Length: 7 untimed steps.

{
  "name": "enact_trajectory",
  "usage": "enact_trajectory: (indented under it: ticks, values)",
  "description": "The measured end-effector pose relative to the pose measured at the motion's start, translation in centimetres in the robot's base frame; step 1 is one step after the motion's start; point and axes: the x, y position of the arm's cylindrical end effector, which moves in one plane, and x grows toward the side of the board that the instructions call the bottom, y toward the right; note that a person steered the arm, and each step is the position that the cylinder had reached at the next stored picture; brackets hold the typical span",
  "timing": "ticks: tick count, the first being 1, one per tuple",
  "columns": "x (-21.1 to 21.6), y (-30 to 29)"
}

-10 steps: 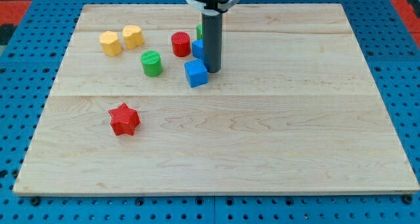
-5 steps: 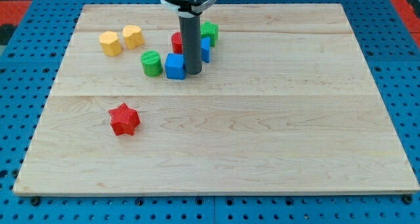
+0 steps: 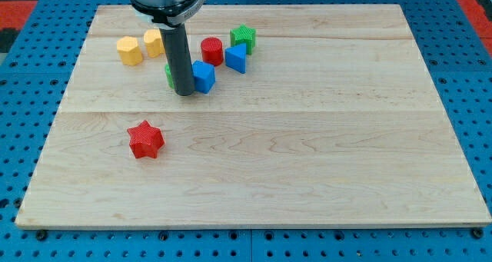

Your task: Push the blue cube closer to blue triangle

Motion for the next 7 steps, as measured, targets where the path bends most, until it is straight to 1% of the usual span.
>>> enact_trajectory:
  ticks: [2, 4, 5, 6, 7]
  values:
    - [-0.7, 0.0]
    - [-0.7, 3.7]
    - [2.3, -1.8]
    - [-0.4, -6.8]
    - [-1.2, -8.1]
